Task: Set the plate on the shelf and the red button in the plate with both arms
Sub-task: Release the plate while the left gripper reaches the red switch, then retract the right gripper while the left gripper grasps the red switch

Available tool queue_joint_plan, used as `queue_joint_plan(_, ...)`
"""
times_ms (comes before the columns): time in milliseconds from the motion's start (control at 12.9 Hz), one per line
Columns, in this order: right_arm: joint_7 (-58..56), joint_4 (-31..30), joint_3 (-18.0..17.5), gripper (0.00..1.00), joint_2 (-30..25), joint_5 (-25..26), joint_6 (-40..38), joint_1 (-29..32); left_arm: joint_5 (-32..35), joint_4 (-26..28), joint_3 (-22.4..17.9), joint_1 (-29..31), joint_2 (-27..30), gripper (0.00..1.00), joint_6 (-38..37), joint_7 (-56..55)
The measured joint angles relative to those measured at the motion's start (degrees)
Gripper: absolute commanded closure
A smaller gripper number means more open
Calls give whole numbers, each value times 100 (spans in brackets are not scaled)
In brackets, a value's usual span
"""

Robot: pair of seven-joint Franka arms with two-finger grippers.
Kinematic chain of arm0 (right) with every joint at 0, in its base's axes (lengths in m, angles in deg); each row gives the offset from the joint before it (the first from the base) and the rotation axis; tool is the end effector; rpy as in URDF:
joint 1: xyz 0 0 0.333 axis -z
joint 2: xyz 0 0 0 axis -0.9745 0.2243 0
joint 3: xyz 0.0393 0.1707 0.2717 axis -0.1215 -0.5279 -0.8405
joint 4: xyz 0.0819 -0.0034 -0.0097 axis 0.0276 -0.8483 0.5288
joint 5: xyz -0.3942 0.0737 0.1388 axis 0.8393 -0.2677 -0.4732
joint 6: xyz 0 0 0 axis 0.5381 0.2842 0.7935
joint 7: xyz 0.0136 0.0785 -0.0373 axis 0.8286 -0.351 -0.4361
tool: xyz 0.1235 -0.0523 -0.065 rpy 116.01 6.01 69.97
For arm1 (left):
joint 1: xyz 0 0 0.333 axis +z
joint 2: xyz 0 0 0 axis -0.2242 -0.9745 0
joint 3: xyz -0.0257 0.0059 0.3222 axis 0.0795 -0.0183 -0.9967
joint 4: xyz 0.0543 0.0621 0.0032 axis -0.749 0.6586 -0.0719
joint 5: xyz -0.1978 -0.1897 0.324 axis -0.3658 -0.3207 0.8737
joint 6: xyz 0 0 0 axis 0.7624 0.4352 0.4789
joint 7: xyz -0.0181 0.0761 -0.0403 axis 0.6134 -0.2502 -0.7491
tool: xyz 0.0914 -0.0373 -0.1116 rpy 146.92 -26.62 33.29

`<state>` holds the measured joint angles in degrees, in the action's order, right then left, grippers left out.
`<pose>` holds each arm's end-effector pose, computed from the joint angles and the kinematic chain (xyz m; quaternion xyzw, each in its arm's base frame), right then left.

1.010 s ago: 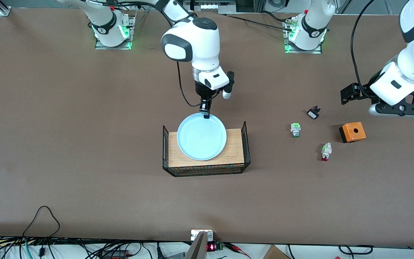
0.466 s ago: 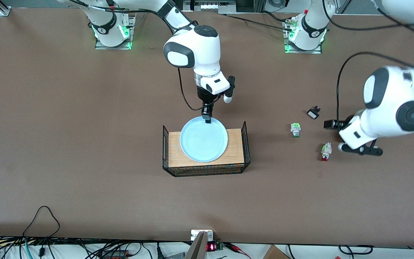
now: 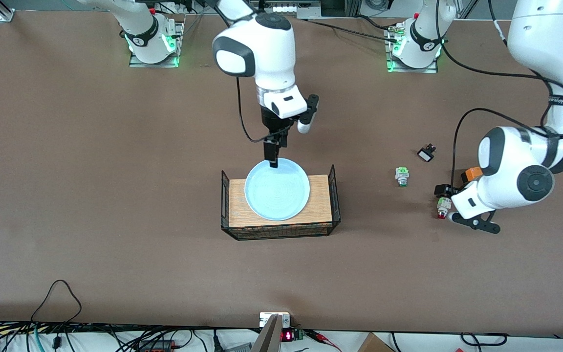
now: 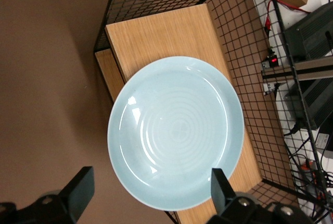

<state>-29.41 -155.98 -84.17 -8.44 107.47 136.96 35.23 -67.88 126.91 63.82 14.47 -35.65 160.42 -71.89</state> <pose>0.5198 0.5353 0.3695 0.7891 0.5710 0.1888 0.1250 0.6714 -0.0015 0.1958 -0.9868 0.1465 0.0693 0.0065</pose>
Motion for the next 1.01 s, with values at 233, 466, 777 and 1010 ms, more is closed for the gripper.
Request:
queue_joint_plan(233,-24,5,24,0,-407,-458,-620,378,0,634,-6,61,-141,1,1194,200)
queue_joint_plan(466,-150,13,40,0,-761,-996,-1078,719,0,764,-10,210,-295,32,1591,421)
queue_joint_plan(777,-160,113,74,0,-1211,-1508,-1776,1397,0,767,-7,233,-340,74,1598,459)
queue_joint_plan(1010,-181,444,87,0,-1352,-1967,-2256,1981,1,749,-8,284,-338,86,1587,510)
